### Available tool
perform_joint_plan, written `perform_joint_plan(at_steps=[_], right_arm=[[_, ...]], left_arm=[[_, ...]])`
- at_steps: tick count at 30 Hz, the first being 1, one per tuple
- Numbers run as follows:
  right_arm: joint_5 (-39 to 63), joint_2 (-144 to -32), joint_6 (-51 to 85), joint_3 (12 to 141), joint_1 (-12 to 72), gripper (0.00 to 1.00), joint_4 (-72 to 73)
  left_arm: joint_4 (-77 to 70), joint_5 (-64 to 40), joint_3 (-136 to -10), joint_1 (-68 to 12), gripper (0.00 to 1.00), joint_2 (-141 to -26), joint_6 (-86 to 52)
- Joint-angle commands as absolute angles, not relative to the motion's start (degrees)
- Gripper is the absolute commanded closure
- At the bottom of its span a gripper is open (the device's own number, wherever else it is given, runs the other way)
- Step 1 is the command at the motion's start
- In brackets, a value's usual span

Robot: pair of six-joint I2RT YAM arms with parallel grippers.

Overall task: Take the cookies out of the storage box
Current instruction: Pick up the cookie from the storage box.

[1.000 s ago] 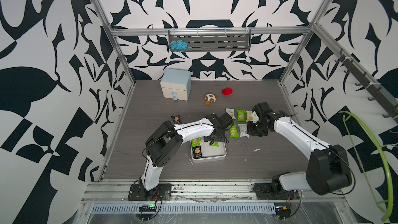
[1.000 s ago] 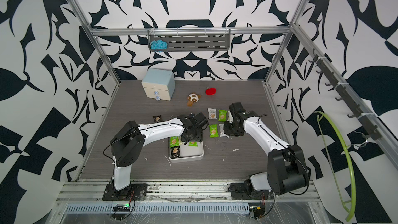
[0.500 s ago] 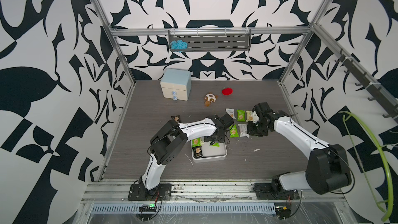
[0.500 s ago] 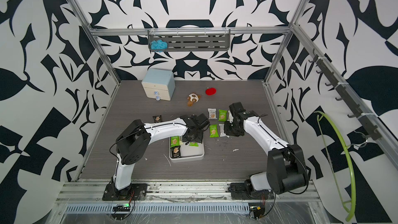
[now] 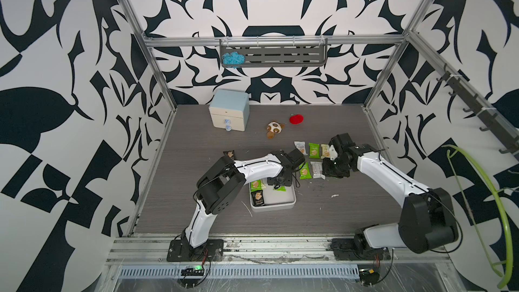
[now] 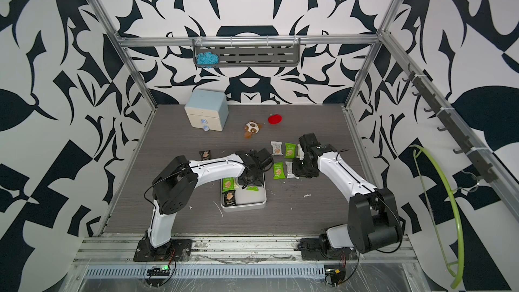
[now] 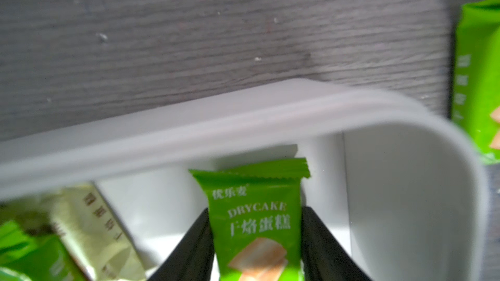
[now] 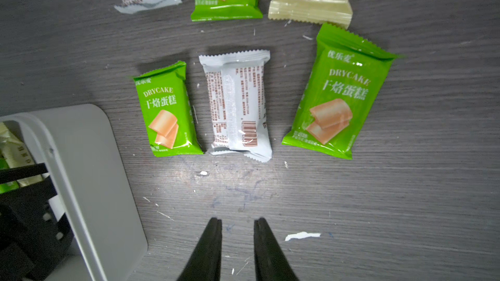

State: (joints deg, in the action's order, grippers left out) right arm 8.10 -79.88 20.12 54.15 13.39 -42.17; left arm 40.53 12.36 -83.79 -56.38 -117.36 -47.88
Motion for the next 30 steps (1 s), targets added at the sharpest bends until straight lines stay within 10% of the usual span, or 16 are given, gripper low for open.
perform_joint_plan(at_steps=[1,30], right_arm=[[7.6,-79.5,19.5,54.8,13.1,0.73,-42.5],[14.3,-85.4,26.8,60.4,15.9,0.73,-39.4]], left_arm=[[41.6,12.1,-84.2,-56.3,0.49,-118.4,-47.6],[45.0,17.4,-74.3,-53.6,0.5,-93.8,-49.0]])
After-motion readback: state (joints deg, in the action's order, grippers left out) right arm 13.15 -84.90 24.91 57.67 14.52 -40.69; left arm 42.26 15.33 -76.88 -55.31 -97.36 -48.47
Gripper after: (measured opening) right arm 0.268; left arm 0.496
